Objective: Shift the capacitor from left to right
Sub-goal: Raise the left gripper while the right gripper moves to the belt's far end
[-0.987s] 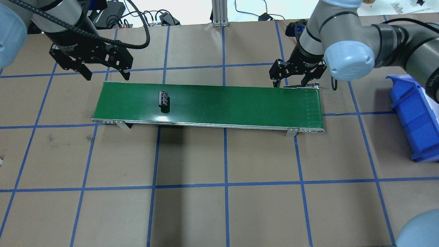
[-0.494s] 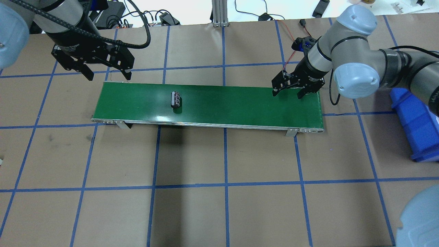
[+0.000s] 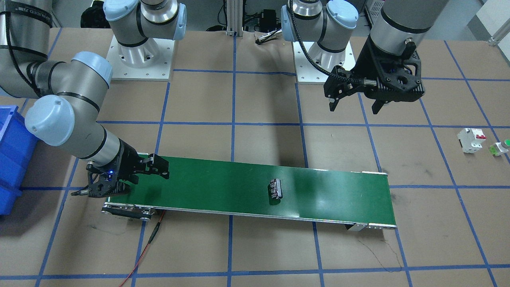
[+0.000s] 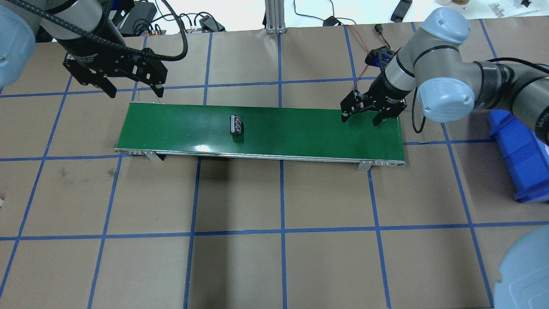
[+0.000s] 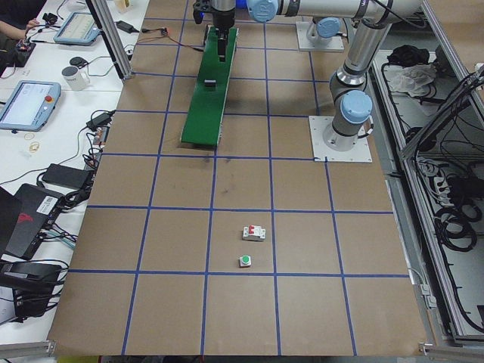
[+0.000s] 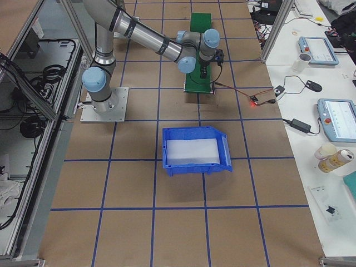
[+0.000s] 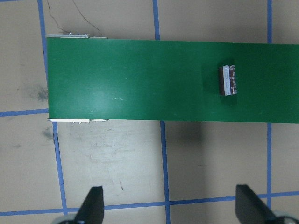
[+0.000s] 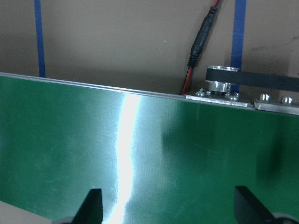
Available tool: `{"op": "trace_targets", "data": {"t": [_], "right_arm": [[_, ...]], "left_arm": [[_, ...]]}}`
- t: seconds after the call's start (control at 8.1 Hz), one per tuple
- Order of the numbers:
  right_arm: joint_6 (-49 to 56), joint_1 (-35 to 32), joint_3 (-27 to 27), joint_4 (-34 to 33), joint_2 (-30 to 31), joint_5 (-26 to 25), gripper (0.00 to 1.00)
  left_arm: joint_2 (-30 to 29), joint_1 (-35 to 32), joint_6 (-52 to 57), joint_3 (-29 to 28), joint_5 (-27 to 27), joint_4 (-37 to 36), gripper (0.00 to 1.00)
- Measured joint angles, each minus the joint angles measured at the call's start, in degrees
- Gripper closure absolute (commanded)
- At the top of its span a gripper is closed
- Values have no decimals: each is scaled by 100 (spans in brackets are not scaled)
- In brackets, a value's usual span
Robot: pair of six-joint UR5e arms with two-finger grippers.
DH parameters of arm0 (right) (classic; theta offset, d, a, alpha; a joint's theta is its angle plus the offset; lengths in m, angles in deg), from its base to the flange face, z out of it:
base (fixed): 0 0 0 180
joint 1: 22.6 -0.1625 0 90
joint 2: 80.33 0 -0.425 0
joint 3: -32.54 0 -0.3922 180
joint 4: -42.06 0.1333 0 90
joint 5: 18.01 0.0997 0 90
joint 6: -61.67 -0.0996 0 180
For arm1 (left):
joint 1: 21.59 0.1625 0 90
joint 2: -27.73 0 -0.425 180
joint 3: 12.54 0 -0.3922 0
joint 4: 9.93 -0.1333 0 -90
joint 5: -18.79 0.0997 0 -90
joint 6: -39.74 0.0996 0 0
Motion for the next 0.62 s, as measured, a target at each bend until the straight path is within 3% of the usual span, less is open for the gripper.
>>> {"op": "trace_targets", "data": {"t": [0.62], "right_arm": [[-4,0,6,143,-37,-26,0]], "left_arm": [[8,0,1,27,-8,-12,0]]}}
